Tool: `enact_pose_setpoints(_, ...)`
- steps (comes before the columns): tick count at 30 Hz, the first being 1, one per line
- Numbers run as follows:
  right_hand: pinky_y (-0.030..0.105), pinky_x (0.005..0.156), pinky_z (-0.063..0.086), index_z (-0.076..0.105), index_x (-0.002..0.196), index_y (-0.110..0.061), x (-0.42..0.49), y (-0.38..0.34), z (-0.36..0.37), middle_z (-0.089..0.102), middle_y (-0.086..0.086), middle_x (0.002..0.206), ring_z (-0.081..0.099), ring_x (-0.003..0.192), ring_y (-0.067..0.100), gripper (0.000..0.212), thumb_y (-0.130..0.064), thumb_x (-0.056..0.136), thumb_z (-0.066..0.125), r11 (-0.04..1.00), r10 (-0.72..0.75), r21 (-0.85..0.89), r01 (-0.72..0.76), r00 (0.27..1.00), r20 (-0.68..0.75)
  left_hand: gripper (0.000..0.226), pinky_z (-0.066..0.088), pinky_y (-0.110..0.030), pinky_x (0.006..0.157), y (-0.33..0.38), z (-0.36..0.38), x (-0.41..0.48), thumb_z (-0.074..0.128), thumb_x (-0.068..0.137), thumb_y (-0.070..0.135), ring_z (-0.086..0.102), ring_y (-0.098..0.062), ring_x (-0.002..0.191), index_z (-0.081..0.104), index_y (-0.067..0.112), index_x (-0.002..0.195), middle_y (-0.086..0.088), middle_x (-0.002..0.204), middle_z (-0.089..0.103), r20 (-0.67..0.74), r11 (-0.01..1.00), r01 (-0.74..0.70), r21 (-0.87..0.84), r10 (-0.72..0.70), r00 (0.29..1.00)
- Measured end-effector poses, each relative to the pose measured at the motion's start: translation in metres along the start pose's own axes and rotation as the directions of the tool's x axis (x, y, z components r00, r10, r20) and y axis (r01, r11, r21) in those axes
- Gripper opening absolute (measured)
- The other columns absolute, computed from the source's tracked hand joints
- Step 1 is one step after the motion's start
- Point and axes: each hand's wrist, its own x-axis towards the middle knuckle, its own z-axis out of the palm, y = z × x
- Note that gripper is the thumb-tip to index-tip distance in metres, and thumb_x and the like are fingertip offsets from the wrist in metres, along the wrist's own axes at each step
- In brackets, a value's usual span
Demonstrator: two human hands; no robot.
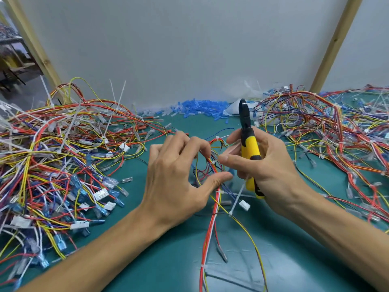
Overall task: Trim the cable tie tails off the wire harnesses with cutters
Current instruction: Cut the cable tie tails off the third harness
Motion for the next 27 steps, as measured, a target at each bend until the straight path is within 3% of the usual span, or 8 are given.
enact_pose_setpoints(3, 0.016, 0.051, 0.045, 0.067, 0.098, -0.014, -0.001, -0.004, 0.000, 0.073, 0.000, 0.071, 0.059, 0.054, 0.005, 0.034, -0.012, 0.071, 0.087, 1.000, -0.026, -0.011, 0.026, 0.999, 0.035, 0.056, 0.040, -0.044, 0.095, 0.002, 0.000, -0.001, 0.077, 0.073, 0.068, 0.051, -0.019, 0.118, 0.060, 0.025, 0.104, 0.000, 0.125, 0.048, -0.032, 0.997, -0.036, 0.071, 0.039, 0.999)
enact_pose_setpoints(7, 0.020, 0.048, 0.042, 0.069, 0.092, -0.021, 0.001, -0.006, -0.004, 0.071, 0.001, 0.071, 0.053, 0.053, 0.011, 0.030, -0.011, 0.070, 0.086, 0.999, -0.027, 0.031, 0.025, 0.997, 0.078, 0.068, 0.033, -0.043, 0.114, 0.004, 0.000, 0.000, 0.080, 0.076, 0.052, 0.040, -0.021, 0.147, 0.058, 0.012, 0.126, -0.004, 0.159, 0.041, 0.045, 0.973, -0.233, 0.009, 0.232, 0.972)
enact_pose_setpoints(10, 0.023, 0.049, 0.041, 0.069, 0.092, -0.023, 0.001, -0.007, -0.005, 0.070, 0.002, 0.075, 0.054, 0.058, 0.013, 0.029, -0.013, 0.071, 0.086, 0.998, -0.049, 0.036, 0.047, 0.996, 0.071, 0.056, 0.034, -0.045, 0.114, 0.003, -0.004, 0.001, 0.073, 0.086, 0.049, 0.047, -0.016, 0.143, 0.062, 0.014, 0.128, 0.003, 0.151, 0.052, 0.092, 0.964, -0.263, -0.047, 0.266, 0.960)
enact_pose_setpoints(12, 0.025, 0.049, 0.039, 0.068, 0.093, -0.020, 0.001, -0.007, -0.005, 0.071, 0.004, 0.078, 0.053, 0.060, 0.016, 0.028, -0.013, 0.073, 0.086, 0.997, -0.070, 0.045, 0.067, 0.996, 0.058, 0.050, 0.037, -0.047, 0.106, 0.001, -0.007, 0.002, 0.066, 0.090, 0.056, 0.058, -0.018, 0.125, 0.066, 0.017, 0.121, 0.004, 0.133, 0.061, 0.080, 0.977, -0.215, -0.007, 0.215, 0.973)
enact_pose_setpoints(15, 0.028, 0.048, 0.038, 0.069, 0.093, -0.020, 0.002, -0.009, -0.007, 0.071, 0.007, 0.078, 0.050, 0.058, 0.020, 0.027, -0.011, 0.074, 0.085, 0.994, -0.099, 0.055, 0.097, 0.994, 0.043, 0.050, 0.036, -0.045, 0.092, 0.001, -0.009, 0.004, 0.066, 0.087, 0.065, 0.055, -0.024, 0.102, 0.072, 0.020, 0.107, -0.001, 0.112, 0.057, 0.013, 0.988, -0.130, 0.078, 0.129, 0.992)
enact_pose_setpoints(20, 0.022, 0.052, 0.042, 0.066, 0.096, -0.014, 0.000, -0.015, -0.005, 0.071, 0.006, 0.074, 0.056, 0.057, 0.015, 0.029, -0.006, 0.074, 0.084, 0.985, -0.170, 0.045, 0.168, 0.984, 0.056, 0.068, 0.039, -0.047, 0.100, 0.007, -0.009, 0.003, 0.066, 0.075, 0.082, 0.051, -0.029, 0.120, 0.062, 0.015, 0.090, -0.011, 0.126, 0.050, -0.067, 0.986, -0.099, 0.135, 0.109, 0.992)
enact_pose_setpoints(24, 0.015, 0.059, 0.049, 0.066, 0.099, -0.008, -0.003, -0.020, -0.006, 0.073, 0.006, 0.075, 0.063, 0.062, 0.010, 0.032, -0.001, 0.076, 0.087, 0.977, -0.210, -0.025, 0.214, 0.972, 0.110, 0.081, 0.039, -0.045, 0.107, 0.013, -0.008, 0.001, 0.056, 0.073, 0.092, 0.049, -0.030, 0.127, 0.050, 0.013, 0.092, -0.010, 0.138, 0.046, -0.015, 0.992, -0.063, 0.112, 0.065, 0.998)
enact_pose_setpoints(27, 0.018, 0.062, 0.052, 0.066, 0.099, -0.006, -0.003, -0.021, -0.005, 0.073, 0.008, 0.076, 0.066, 0.064, 0.014, 0.033, 0.001, 0.075, 0.086, 0.979, -0.190, -0.037, 0.199, 0.968, 0.165, 0.076, 0.041, -0.040, 0.106, 0.015, -0.005, -0.002, 0.063, 0.073, 0.085, 0.047, -0.027, 0.132, 0.047, 0.014, 0.095, -0.007, 0.140, 0.043, 0.041, 0.997, -0.027, 0.070, 0.024, 0.999)
